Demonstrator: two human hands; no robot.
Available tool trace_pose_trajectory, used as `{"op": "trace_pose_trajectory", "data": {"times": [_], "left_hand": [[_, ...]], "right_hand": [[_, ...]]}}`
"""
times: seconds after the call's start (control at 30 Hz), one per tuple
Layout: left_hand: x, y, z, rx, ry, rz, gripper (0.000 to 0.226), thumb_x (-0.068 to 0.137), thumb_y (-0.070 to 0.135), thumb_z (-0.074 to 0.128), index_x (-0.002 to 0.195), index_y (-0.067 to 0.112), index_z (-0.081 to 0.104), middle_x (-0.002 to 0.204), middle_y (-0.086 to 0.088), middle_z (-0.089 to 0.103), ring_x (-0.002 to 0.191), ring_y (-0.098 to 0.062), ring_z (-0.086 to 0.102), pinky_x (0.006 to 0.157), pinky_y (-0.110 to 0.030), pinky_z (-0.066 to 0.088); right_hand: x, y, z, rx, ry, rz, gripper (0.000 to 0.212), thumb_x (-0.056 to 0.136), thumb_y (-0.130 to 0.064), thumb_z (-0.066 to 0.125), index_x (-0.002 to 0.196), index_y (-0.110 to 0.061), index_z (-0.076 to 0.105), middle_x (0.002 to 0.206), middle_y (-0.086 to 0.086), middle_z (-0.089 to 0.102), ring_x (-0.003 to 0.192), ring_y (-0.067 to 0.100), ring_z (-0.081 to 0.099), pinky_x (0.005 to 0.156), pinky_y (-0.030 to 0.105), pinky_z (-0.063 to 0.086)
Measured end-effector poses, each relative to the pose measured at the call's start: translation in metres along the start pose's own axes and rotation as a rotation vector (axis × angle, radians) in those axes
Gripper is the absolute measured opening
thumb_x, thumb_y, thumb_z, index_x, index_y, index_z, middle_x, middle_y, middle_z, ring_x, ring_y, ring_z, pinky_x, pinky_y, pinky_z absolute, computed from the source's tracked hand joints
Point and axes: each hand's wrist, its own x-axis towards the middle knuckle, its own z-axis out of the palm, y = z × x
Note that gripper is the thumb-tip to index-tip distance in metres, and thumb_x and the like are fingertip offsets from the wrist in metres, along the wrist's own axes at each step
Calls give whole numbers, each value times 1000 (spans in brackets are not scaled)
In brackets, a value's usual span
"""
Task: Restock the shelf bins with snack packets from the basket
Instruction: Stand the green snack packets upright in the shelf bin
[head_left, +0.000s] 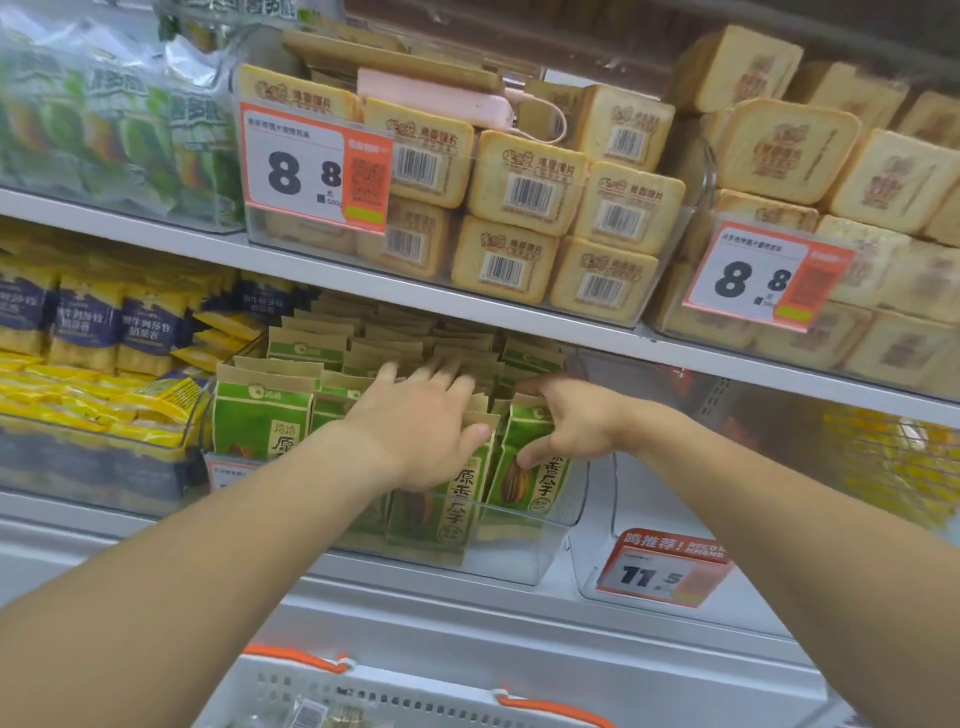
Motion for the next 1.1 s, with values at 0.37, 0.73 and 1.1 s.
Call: {"op": "trace_pose_trajectory", "data": {"times": [0.37,0.73,1.1], "left_hand": [[3,-2,-6,3,-76,-12,63,103,54,24,154,18,19,157,-4,33,145,-24,29,119,-53,17],[7,-3,0,4,-61,-17,58,104,51,23,150,16,25,151,-5,39,141,-25,32,118,-55,17],[2,-2,10,11,-14,11,56,105,47,21,153,19,20,157,-2,31,145,-22,25,118,-56,13]], "right_hand": [[9,-13,-15,-386,-72,219,67,81,-51,76,134,-20,50,125,0,61,104,20,56,90,31,47],[-2,-38,-28,-506,-8,227,51,79,-49,78,111,-20,50,105,-3,55,92,19,51,80,31,46],[-76,-36,9,-471,414,2,38,89,-40,67,125,-34,54,107,-4,70,101,29,64,77,40,53]]}}
